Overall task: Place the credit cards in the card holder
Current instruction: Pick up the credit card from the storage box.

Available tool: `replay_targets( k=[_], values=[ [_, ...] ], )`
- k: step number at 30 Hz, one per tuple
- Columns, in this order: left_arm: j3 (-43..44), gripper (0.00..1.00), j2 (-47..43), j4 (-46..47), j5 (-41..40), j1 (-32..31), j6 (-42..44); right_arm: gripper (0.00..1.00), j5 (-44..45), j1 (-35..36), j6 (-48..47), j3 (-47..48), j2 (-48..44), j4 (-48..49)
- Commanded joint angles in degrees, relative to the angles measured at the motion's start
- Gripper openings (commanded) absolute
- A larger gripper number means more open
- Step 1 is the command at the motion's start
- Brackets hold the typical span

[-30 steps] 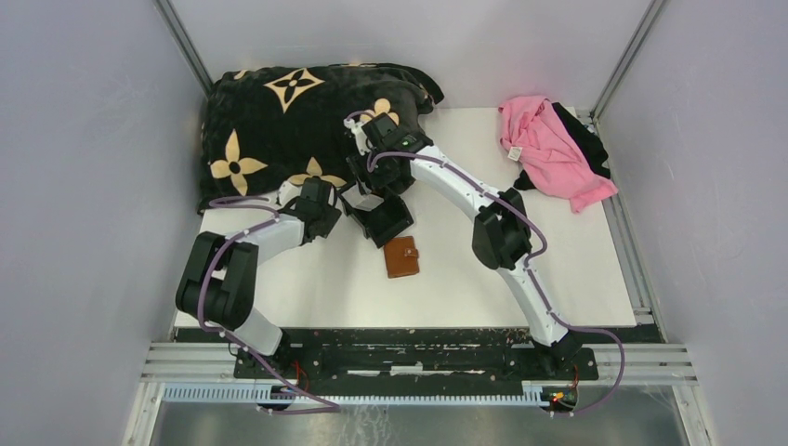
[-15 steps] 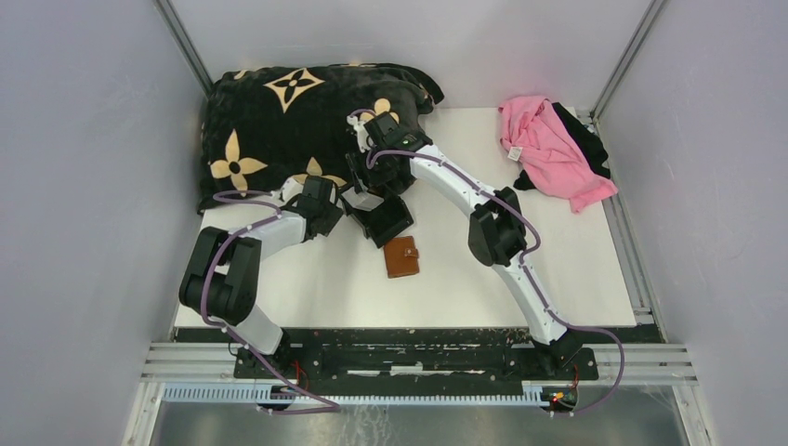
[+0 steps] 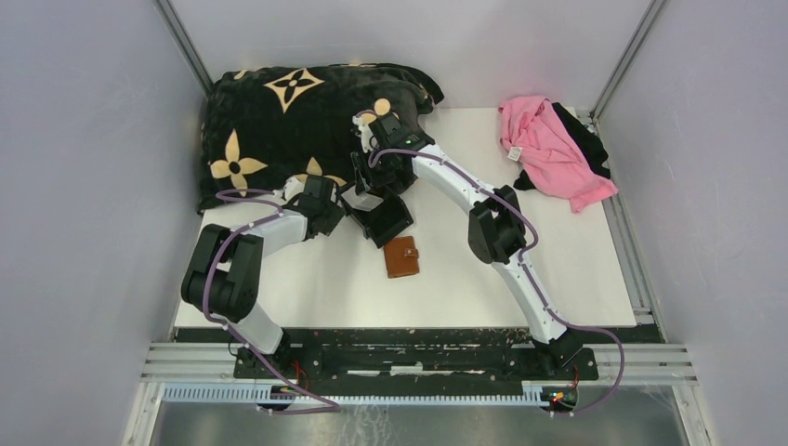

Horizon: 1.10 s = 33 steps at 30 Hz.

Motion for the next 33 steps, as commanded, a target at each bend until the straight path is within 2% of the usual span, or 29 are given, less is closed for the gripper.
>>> replay_targets(
  k=[1,7,18,33],
  values=[
    [2.06,0.42,0.52,2.02,0.96,-0.11,2.97,0.49,-2.03,0.3,1.35,1.37,-0.05,1.84],
    [2.02,0.42,0.91,2.06,1.18,-0.08,2.61,0.44,-1.97,0.38,1.27,0.54,-2.54,1.81],
    [2.41,0.41,1.32,1.99,1.47,-0.27,2.71,0.42,-1.79,0.71,1.0,-0.73,-5.4,1.22],
    [2.6,0.41,1.28,1.55,0.92,-1.07,2.69,0.35,-0.98,0.66,0.06,-1.38,-8.15,0.49]
  ],
)
